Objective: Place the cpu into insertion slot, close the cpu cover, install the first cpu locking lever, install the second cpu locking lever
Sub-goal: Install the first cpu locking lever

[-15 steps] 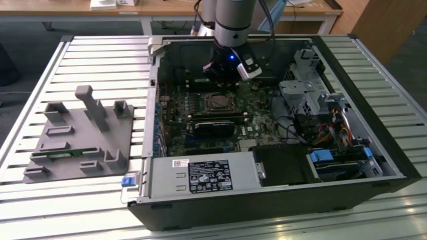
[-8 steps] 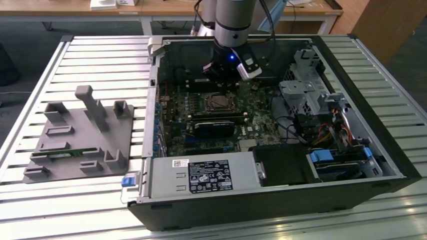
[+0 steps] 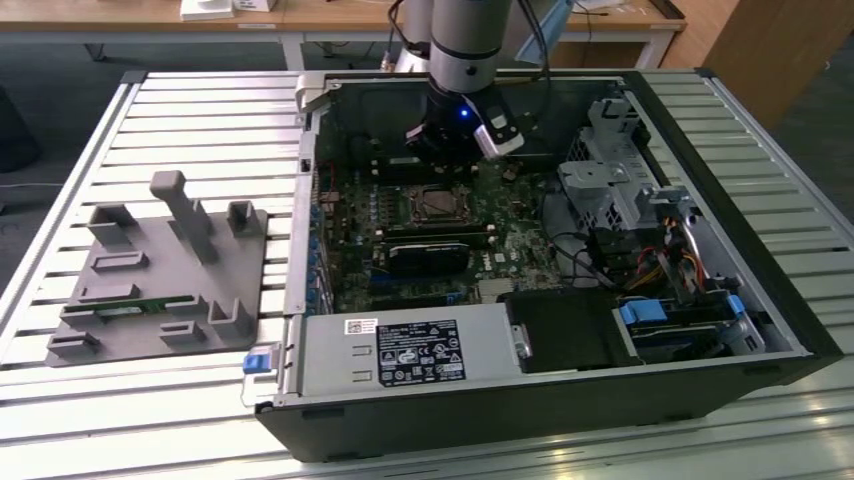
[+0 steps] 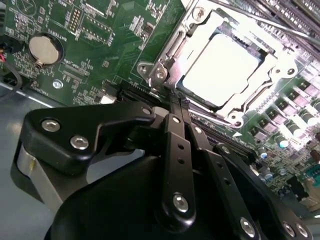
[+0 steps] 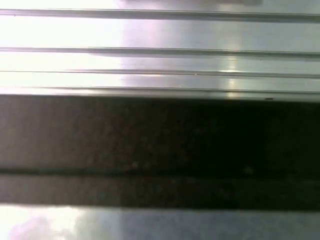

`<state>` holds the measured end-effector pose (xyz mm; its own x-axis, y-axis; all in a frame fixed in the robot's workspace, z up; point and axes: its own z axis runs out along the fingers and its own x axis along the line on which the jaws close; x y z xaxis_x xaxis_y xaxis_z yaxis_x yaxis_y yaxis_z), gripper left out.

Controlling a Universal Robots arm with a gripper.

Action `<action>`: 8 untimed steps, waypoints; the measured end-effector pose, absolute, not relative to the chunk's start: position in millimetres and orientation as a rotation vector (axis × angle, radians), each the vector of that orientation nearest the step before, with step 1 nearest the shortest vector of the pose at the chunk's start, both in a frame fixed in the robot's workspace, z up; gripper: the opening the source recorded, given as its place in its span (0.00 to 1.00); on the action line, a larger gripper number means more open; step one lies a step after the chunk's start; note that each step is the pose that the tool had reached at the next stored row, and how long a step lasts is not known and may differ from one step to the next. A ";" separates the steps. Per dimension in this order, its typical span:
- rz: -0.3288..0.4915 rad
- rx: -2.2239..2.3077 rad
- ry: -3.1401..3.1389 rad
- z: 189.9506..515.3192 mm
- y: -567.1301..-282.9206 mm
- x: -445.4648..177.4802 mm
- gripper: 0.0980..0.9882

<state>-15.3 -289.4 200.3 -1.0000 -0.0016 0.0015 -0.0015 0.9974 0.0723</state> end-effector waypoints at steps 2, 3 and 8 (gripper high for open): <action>-0.104 0.002 -3.138 200.0 -289.4 -15.4 0.02; -0.099 0.002 -3.138 199.7 -289.3 -15.3 0.02; -0.077 0.002 -3.139 198.6 -288.8 -15.3 0.02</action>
